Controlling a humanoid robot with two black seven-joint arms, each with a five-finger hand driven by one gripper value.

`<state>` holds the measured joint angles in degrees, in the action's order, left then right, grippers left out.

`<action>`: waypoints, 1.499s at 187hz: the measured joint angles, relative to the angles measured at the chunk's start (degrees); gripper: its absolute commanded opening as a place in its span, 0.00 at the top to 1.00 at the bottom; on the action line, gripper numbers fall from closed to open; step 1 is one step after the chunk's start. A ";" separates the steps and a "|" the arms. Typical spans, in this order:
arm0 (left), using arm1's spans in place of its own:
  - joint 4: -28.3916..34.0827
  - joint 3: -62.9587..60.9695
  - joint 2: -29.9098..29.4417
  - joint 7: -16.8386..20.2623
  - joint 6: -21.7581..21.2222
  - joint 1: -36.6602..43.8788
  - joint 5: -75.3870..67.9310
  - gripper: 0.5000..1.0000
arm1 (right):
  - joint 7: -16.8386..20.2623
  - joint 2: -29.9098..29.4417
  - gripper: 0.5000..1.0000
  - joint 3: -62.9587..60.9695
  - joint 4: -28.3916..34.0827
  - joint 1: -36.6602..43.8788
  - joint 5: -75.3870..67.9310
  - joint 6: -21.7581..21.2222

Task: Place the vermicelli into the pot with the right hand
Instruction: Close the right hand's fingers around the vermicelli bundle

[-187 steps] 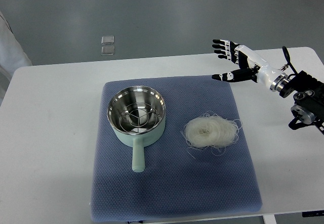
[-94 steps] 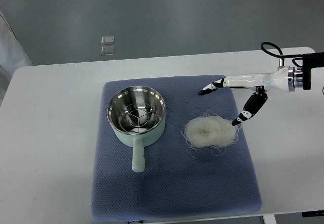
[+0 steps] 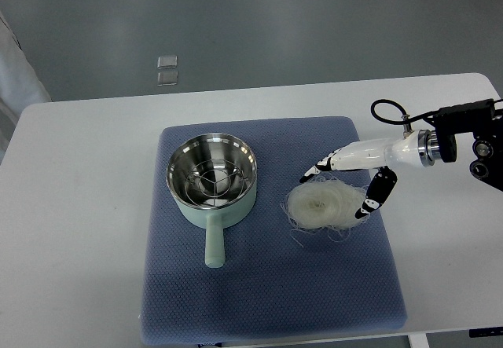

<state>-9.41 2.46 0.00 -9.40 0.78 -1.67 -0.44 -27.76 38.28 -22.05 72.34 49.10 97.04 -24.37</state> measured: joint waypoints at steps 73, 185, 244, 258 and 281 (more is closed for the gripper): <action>0.00 0.00 0.00 0.00 0.00 0.00 0.00 0.00 | 1.51 -3.89 0.15 0.61 -3.84 -2.65 0.50 3.21; 0.00 0.00 0.00 0.00 -0.01 0.00 0.00 0.00 | 1.66 -6.63 0.52 0.52 -6.90 -3.73 0.52 5.38; 0.00 0.00 0.00 0.00 -0.01 0.00 0.00 0.00 | 1.51 -6.76 0.93 0.39 -7.12 -3.61 0.29 5.41; 0.00 0.00 0.00 0.00 -0.01 0.00 0.00 0.00 | 1.49 -6.89 0.93 0.18 -7.11 -3.48 0.04 5.40; 0.00 0.00 0.00 0.00 -0.01 0.00 0.00 0.00 | 1.29 -6.66 0.92 -0.96 -7.06 -2.99 -0.66 5.38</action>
<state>-9.40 2.46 0.00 -9.40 0.77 -1.67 -0.44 -26.47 31.62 -23.02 65.28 46.11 96.38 -18.99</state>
